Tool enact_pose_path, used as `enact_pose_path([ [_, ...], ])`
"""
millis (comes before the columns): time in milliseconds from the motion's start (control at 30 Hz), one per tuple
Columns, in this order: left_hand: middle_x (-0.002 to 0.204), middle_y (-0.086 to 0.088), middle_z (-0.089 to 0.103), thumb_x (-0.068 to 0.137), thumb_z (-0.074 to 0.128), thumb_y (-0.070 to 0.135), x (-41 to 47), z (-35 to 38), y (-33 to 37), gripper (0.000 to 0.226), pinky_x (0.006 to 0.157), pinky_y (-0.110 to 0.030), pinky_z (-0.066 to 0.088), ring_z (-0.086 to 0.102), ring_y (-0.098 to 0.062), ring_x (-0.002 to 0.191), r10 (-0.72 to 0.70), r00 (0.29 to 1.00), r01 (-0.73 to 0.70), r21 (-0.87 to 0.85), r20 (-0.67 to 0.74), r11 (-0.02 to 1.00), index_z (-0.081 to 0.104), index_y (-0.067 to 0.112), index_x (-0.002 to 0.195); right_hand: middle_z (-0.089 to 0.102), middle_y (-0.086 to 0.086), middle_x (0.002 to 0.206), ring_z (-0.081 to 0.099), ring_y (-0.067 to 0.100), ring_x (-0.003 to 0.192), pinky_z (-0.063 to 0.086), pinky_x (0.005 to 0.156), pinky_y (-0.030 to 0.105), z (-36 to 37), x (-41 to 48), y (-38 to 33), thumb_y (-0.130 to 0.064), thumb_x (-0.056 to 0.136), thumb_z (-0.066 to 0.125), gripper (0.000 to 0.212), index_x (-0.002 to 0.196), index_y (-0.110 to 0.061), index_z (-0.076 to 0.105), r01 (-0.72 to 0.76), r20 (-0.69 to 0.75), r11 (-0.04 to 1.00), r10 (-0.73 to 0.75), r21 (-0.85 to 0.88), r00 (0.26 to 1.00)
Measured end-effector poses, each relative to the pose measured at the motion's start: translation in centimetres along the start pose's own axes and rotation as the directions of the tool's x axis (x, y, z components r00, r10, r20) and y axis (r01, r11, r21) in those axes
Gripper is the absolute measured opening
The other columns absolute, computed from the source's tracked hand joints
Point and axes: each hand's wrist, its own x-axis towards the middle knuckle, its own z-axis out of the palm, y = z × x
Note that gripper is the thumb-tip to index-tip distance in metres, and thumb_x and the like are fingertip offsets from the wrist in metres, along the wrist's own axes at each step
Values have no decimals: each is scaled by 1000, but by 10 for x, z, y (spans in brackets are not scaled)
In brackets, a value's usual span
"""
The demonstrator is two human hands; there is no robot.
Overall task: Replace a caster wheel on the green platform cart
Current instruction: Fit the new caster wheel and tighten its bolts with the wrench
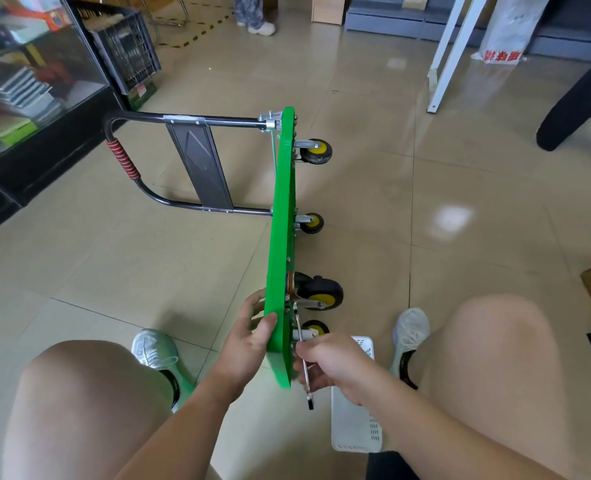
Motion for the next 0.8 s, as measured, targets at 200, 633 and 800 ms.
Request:
enact_pose_path([
  [200,133,2,66,93,53,43,-2,0,-1,42,100,-46,56,70,-23,113,-4,1000,4,-16,-6,1000,53,48,134,74,11,83,72,30,74,63,76,44,9,14,8,-16,97,63,18,96,-5,76,125,-14,989,-127,-79,992],
  [633,133,-3,67,110,45,18,-2,2,-3,36,91,-31,57,71,-18,111,-14,1000,14,-5,-17,1000,51,40,137,72,5,68,70,21,60,63,71,43,15,24,8,-20,95,63,22,81,-11,77,198,-15,969,-203,-147,979],
  [800,134,-7,66,107,50,27,-1,0,-5,34,89,-30,56,70,-22,113,34,999,-34,-12,-1,999,51,37,139,67,1,62,63,18,54,53,56,30,16,23,9,-17,96,62,30,68,-17,72,206,-31,974,-210,-98,977],
])
